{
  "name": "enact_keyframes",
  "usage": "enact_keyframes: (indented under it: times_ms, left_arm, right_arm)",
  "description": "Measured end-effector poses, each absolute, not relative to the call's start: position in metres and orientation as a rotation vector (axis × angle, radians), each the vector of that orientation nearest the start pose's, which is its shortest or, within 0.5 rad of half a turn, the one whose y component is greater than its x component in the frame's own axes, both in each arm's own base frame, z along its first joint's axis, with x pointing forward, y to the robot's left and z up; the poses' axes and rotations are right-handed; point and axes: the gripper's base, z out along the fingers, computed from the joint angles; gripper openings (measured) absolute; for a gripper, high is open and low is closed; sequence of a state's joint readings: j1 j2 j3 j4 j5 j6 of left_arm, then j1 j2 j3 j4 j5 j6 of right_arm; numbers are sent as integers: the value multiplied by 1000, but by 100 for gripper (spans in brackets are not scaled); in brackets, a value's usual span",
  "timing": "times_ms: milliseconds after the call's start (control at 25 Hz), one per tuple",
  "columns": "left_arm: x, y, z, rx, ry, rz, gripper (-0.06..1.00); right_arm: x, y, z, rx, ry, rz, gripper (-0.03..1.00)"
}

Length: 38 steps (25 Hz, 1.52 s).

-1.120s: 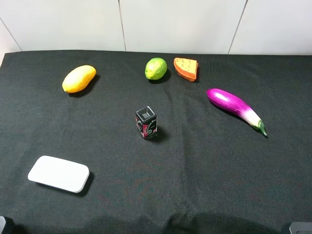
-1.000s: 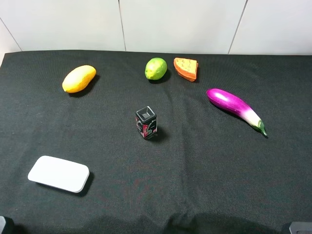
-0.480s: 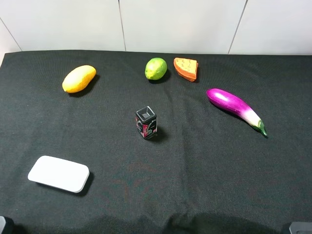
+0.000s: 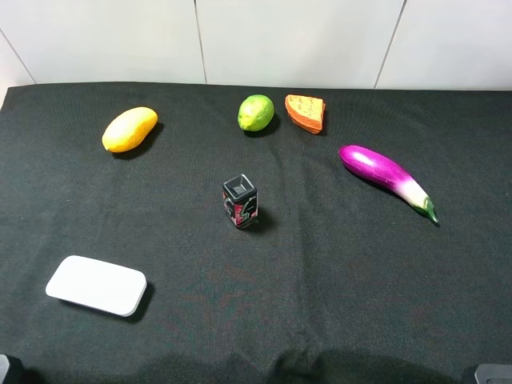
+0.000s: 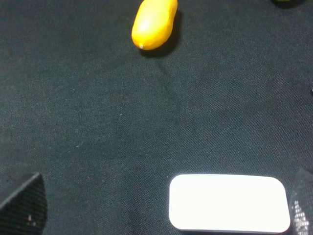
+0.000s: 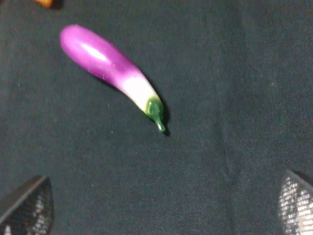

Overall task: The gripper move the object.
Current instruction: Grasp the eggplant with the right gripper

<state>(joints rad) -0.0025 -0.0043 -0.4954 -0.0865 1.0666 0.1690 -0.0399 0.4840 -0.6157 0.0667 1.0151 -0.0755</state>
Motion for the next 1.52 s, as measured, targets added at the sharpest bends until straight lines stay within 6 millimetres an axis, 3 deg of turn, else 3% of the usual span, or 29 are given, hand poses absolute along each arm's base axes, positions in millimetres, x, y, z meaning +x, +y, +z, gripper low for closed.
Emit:
enact_keyframes:
  times_ms: [280, 600, 1520]
  left_arm:
    - [-5, -7, 276, 180, 2039, 0, 99]
    - [-5, -7, 276, 180, 2039, 0, 98]
    - [-5, -7, 276, 180, 2039, 0, 98]
  right_arm:
    - [122, 0, 302, -131, 2535, 6, 69]
    - [172, -1, 288, -181, 2639, 6, 69]
    - [262, -1, 211, -541, 2734, 18, 69]
